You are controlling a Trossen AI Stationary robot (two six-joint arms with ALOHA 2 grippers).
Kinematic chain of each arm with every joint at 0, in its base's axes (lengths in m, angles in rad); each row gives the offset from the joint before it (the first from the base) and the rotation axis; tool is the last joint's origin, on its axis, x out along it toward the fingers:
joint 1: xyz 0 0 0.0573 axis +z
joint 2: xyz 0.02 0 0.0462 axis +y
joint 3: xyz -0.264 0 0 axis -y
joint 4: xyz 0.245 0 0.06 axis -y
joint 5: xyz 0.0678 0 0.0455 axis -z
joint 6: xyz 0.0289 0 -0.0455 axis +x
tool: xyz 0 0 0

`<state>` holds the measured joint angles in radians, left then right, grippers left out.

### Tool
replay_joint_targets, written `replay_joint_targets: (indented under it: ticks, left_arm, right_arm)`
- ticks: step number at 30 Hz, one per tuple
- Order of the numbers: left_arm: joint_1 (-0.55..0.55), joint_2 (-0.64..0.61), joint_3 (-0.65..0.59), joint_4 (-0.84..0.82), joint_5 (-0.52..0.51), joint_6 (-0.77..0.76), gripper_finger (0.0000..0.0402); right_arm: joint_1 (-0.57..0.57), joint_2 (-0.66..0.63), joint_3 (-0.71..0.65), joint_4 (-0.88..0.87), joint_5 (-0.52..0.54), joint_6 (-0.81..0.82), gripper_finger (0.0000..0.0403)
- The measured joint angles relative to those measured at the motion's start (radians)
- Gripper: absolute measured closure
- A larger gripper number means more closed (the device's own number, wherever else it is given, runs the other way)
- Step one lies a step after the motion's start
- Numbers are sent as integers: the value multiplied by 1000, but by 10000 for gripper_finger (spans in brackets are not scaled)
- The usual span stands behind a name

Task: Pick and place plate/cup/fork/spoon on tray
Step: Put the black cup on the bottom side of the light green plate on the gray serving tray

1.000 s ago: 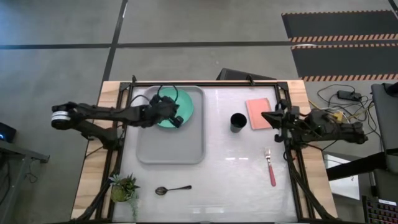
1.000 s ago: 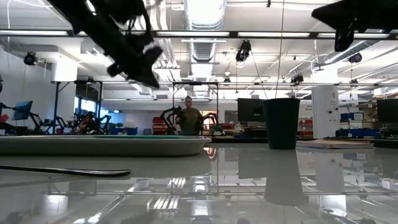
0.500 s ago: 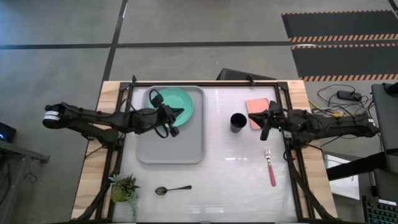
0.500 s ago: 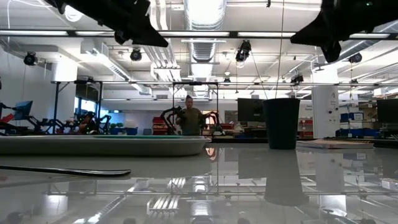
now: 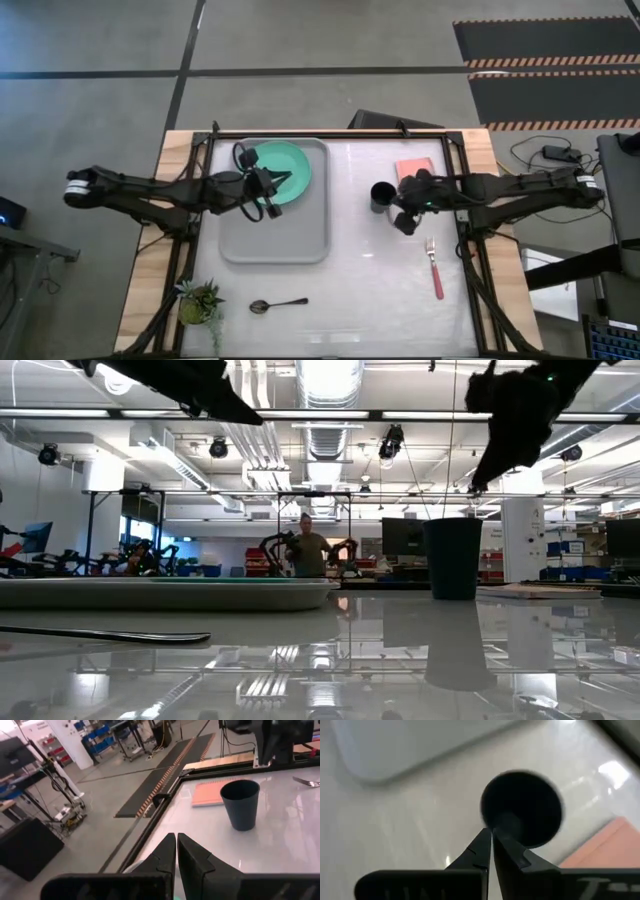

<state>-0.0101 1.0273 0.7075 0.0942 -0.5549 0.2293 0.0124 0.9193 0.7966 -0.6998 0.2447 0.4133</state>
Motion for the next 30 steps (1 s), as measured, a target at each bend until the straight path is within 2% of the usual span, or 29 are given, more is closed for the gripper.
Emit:
replay_joint_targets:
  ticks: [7,13,20,26,30]
  left_arm:
    - [0,-72,-11,-5,0,15,401]
    - [-3,-122,-63,-5,1,12,401]
    - [-3,-159,-78,-5,0,-14,401]
    - [-3,-159,-78,-6,1,-15,401]
    - [-3,-158,-78,-6,1,-15,401]
  right_arm:
    - [0,135,125,-73,-19,-22,394]
    - [-3,212,204,-74,-17,-119,394]
    - [-40,249,206,-75,-17,-209,394]
    - [-58,261,197,-73,-16,-223,394]
    - [-60,277,197,-73,-16,-224,378]
